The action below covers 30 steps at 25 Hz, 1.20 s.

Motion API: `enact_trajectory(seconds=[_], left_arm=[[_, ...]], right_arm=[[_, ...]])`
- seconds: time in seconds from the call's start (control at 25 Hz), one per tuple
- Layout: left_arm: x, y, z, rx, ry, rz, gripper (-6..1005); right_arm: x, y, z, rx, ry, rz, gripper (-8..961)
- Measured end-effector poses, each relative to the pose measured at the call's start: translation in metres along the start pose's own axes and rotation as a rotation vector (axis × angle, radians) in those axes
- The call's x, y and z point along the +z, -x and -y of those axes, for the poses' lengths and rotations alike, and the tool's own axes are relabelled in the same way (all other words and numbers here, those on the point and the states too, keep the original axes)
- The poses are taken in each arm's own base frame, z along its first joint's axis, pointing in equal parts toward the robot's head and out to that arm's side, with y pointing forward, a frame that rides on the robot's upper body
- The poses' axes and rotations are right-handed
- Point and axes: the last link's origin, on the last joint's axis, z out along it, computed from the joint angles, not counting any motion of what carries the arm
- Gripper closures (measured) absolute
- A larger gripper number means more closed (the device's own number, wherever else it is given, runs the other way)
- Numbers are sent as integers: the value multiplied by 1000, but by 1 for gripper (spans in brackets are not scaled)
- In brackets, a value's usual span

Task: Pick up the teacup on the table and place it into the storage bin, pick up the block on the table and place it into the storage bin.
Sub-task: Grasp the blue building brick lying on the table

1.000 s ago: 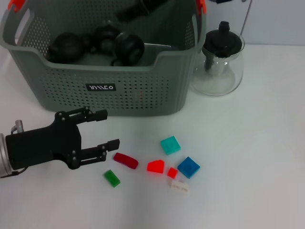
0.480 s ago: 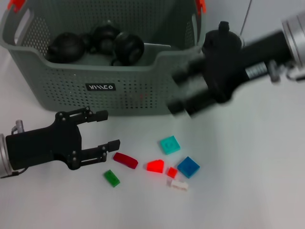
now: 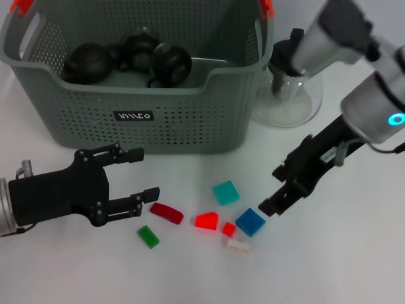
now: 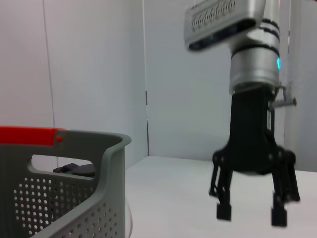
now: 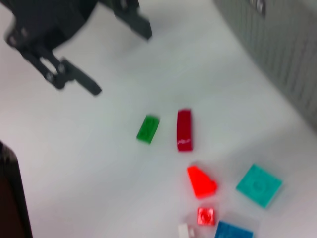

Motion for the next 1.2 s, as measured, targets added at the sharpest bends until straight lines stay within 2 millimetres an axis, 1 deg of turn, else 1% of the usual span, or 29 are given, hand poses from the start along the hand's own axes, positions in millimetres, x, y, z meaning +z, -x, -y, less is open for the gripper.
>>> enact_trajectory(seconds=[0.2,0.48,0.84,1.2], left_arm=[[-1,1,0,-1,-4,1,300],[-1,1,-1,-5,-5,0,301],[1,0,0,-6,-1,-8,301],[1,0,0,-6,-2,-9,301]], right_arm=[[14,8,0,-32,-17,-65,98],[43,8,4,-57,-59,-175,98],[61,12,9,-35,-76,-199,98],[71,16,11,5,-64,-153,100]])
